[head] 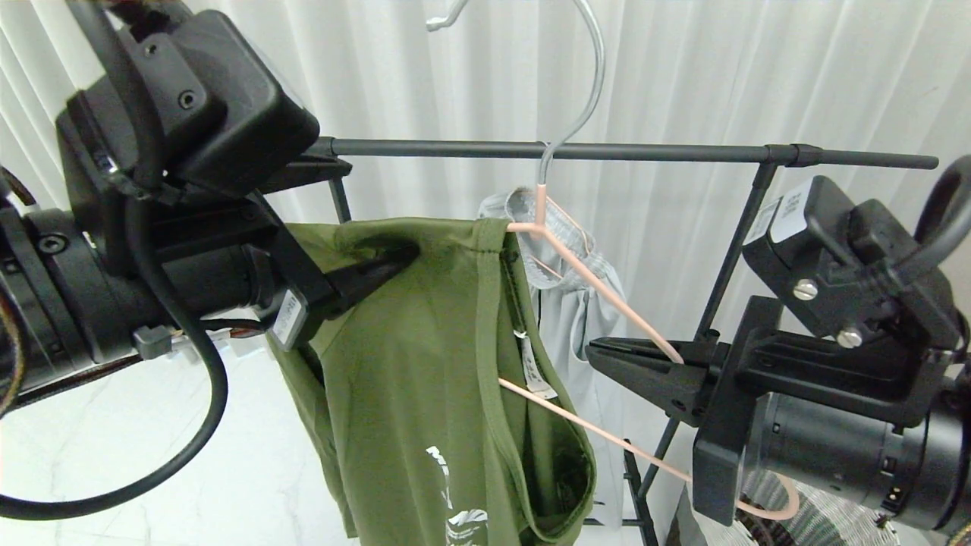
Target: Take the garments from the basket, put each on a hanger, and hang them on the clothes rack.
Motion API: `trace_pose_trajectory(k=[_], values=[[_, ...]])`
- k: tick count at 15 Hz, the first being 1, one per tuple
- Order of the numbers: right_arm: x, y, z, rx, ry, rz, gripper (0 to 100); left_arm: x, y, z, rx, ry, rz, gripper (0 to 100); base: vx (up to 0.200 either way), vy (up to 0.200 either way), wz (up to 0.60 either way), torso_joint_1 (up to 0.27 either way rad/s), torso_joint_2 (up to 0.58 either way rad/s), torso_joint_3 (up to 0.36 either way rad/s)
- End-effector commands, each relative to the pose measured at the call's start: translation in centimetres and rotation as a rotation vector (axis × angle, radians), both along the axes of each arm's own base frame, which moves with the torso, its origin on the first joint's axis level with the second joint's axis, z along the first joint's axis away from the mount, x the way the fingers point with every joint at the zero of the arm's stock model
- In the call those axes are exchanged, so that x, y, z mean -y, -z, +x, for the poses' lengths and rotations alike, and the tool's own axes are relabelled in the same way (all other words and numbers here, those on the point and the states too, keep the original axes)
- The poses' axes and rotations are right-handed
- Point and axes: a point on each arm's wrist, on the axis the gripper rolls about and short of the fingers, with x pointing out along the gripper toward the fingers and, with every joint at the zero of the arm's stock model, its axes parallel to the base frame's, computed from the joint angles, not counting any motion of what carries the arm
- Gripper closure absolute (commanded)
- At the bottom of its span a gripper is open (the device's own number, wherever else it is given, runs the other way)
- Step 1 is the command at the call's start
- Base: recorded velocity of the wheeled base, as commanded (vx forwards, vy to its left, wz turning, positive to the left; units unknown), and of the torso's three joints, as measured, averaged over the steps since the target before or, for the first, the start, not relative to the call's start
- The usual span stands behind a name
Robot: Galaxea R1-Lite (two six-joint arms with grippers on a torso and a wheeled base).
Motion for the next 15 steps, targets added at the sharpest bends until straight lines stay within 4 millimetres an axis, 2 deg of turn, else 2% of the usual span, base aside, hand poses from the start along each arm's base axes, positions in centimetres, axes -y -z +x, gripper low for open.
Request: trace_pose_trajectory(k=[1, 9, 10, 12, 15], values=[[0.0, 0.0, -0.1, 0.000, -0.004, 0.000, 100, 0.1, 0.1, 0.0, -0.003, 0.002, 0.001, 100, 0.000, 0.000, 0.00, 0.000, 0.00, 0.000], [0.0, -0.1, -0.1, 0.002, -0.003, 0.003, 100, 0.0, 0.5, -0.2, -0.012, 0.005, 0.009, 100, 0.000, 0.000, 0.00, 0.000, 0.00, 0.000], [0.2, -0.1, -0.2, 0.002, -0.001, 0.003, 0, 0.0, 0.6, -0.2, -0.009, 0.004, 0.009, 100, 0.000, 0.000, 0.00, 0.000, 0.00, 0.000], [0.6, -0.2, 0.0, 0.005, 0.017, 0.004, 0, 0.0, 1.1, 0.1, 0.022, -0.016, 0.001, 100, 0.000, 0.000, 0.00, 0.000, 0.00, 0.000], [1.7, -0.3, 1.1, 0.032, 0.103, -0.011, 0, -0.4, 1.8, 0.7, 0.104, -0.152, 0.018, 100, 0.000, 0.000, 0.00, 0.000, 0.00, 0.000]])
